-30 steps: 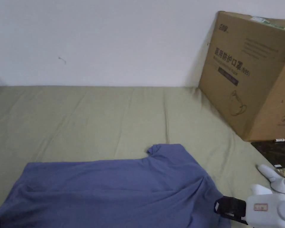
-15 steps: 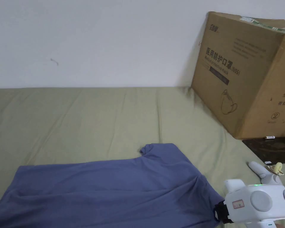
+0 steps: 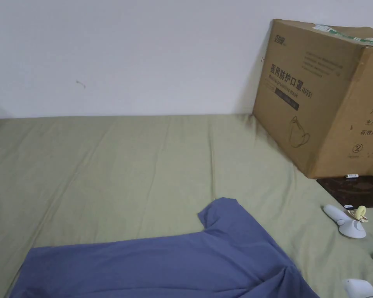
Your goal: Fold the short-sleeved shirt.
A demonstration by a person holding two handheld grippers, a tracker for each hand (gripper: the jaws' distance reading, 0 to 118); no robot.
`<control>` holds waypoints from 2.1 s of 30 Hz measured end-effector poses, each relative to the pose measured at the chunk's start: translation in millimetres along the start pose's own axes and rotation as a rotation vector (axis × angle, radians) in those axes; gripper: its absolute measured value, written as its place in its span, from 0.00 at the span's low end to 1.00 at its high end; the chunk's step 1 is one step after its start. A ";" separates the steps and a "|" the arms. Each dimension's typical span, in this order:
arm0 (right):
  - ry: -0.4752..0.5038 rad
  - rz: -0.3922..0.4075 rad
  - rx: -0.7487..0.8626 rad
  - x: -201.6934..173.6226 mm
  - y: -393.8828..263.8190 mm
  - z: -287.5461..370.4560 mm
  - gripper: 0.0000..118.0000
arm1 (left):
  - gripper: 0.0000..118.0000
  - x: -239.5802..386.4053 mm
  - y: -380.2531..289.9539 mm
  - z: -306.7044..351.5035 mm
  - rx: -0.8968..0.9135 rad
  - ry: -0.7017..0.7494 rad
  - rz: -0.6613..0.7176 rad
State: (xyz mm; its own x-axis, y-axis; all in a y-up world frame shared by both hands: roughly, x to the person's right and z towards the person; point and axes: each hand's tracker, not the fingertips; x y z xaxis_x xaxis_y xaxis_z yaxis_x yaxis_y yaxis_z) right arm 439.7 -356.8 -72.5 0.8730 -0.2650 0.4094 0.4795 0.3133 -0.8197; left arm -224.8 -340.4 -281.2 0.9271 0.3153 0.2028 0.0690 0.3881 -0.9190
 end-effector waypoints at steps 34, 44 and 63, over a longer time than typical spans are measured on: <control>0.140 0.219 0.357 -170.4 133.4 15.8 0.00 | 0.41 25.2 229.2 -77.5 0.056 0.061 -0.144; 0.082 0.139 0.232 -140.5 138.9 -30.5 0.00 | 0.92 31.1 210.7 -175.3 -0.094 0.148 -0.322; -0.151 0.021 0.031 -64.0 305.5 -160.2 0.99 | 0.00 57.0 195.7 -53.7 0.120 -0.028 -0.331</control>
State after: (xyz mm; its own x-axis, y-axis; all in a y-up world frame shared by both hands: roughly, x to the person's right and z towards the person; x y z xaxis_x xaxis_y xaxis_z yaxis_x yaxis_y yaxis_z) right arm 516.0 -390.2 -413.4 0.8851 -0.1189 0.4500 0.4617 0.3463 -0.8167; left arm -138.7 -293.0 -467.6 0.8508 0.1784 0.4942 0.3189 0.5722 -0.7555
